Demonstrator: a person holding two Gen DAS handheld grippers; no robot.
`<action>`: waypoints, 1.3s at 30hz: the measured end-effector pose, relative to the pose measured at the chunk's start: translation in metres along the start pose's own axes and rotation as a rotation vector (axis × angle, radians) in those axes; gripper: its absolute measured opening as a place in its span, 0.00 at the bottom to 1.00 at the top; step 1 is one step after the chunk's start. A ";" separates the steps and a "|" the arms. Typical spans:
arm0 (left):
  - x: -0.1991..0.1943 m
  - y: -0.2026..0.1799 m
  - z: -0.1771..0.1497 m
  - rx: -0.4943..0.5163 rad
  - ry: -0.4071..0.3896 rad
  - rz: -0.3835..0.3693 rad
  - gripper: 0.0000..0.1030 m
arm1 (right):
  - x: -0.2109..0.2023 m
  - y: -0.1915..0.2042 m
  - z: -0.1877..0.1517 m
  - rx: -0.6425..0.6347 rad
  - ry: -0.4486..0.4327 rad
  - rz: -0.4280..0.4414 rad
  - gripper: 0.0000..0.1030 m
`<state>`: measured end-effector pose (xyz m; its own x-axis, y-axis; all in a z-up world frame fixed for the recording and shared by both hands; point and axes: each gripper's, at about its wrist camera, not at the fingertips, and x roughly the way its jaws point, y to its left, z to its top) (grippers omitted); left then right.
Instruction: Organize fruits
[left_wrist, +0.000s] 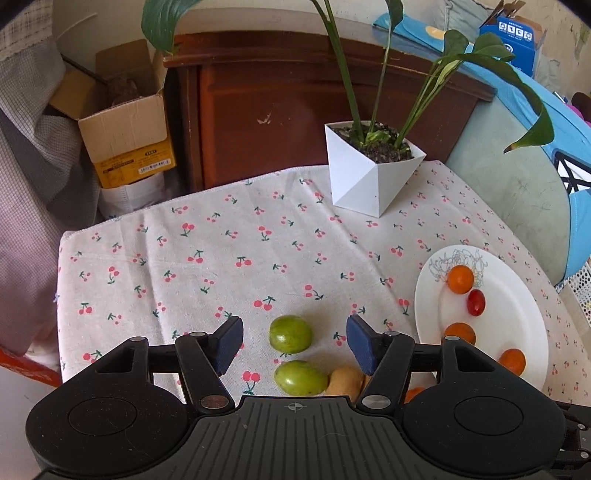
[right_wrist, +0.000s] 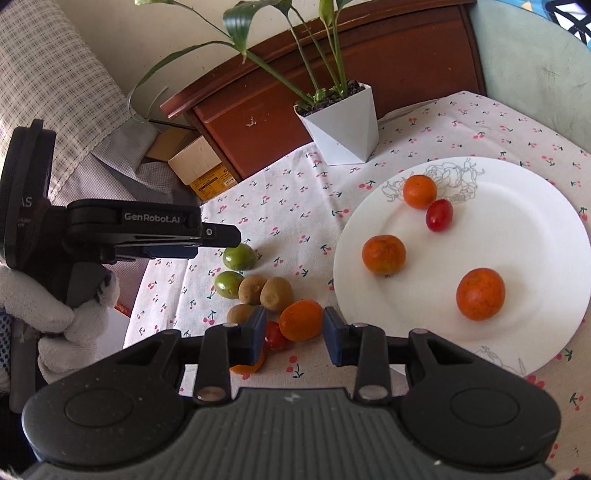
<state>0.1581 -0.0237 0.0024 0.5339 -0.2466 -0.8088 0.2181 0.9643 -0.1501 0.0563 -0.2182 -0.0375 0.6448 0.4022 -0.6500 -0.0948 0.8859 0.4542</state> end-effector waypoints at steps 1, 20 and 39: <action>0.003 0.001 0.000 -0.003 0.005 0.002 0.59 | 0.002 0.000 0.000 -0.001 0.003 -0.004 0.34; 0.034 0.008 -0.006 0.012 0.065 -0.025 0.53 | 0.026 0.001 -0.002 0.003 0.027 -0.049 0.33; 0.028 0.001 -0.010 0.070 -0.001 -0.014 0.28 | 0.022 0.000 0.000 0.023 0.002 -0.050 0.31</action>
<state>0.1656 -0.0290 -0.0261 0.5313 -0.2604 -0.8062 0.2825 0.9516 -0.1212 0.0709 -0.2093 -0.0519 0.6465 0.3581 -0.6737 -0.0450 0.8994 0.4349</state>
